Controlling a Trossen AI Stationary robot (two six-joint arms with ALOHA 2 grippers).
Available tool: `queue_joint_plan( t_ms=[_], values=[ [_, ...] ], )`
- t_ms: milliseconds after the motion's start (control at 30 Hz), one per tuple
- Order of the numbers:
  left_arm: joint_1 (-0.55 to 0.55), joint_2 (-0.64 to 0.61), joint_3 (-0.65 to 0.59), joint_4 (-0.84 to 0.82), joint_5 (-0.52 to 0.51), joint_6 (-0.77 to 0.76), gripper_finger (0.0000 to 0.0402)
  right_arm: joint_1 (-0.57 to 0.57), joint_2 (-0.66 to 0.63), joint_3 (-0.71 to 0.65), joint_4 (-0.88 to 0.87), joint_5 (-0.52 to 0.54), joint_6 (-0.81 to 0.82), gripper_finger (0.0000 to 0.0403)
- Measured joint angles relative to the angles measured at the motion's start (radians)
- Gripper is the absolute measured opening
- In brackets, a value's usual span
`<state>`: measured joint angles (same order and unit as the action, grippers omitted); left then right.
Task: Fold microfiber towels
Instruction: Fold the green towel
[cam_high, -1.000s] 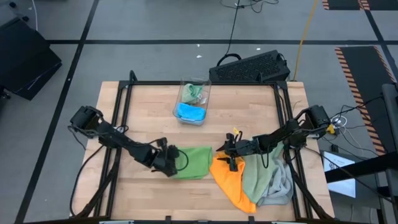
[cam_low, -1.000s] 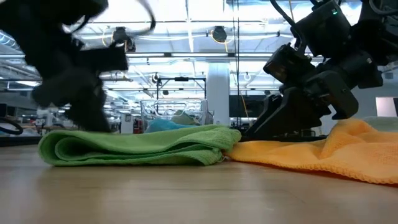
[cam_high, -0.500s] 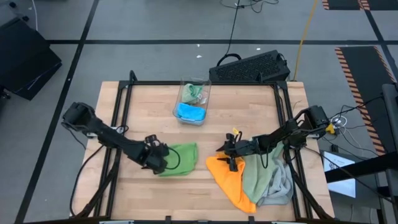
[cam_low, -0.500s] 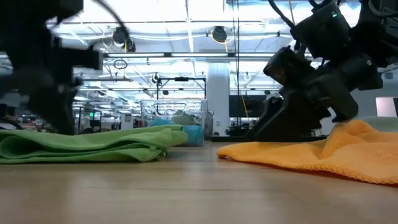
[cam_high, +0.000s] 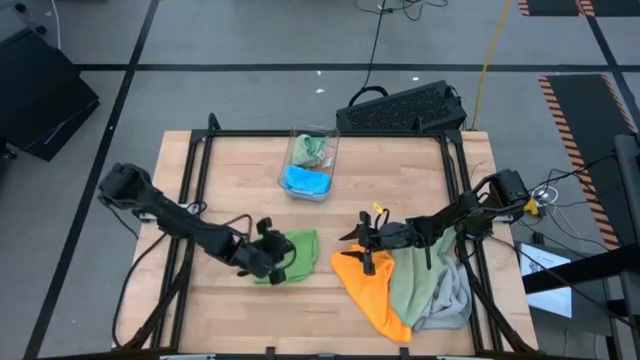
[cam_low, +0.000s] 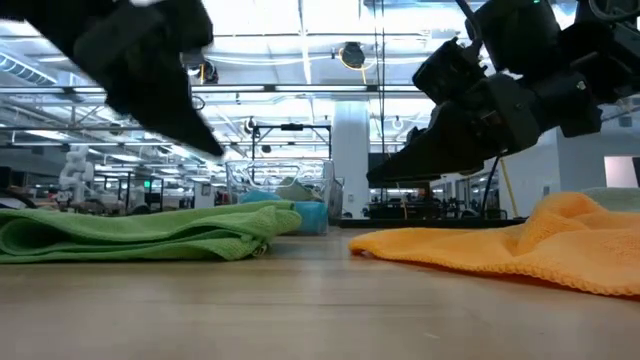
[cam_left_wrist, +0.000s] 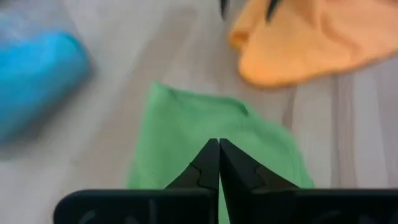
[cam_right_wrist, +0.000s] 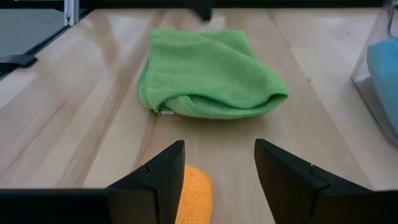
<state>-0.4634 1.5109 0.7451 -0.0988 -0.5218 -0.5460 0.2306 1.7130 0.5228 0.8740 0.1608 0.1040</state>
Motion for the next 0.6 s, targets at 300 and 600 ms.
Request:
queue_joint_plan(
  t_ms=[300,600],
  values=[
    [-0.061,0.134,0.007,-0.240,0.327,-0.214,0.0010,0.001,0.000,0.000,-0.064,-0.006,0.005,0.0185],
    [-0.150,-0.110,-0.003,-0.482,0.421,-0.204,0.0008,0.002,0.000,0.000,-0.063,-0.006,0.019,0.0185]
  ],
)
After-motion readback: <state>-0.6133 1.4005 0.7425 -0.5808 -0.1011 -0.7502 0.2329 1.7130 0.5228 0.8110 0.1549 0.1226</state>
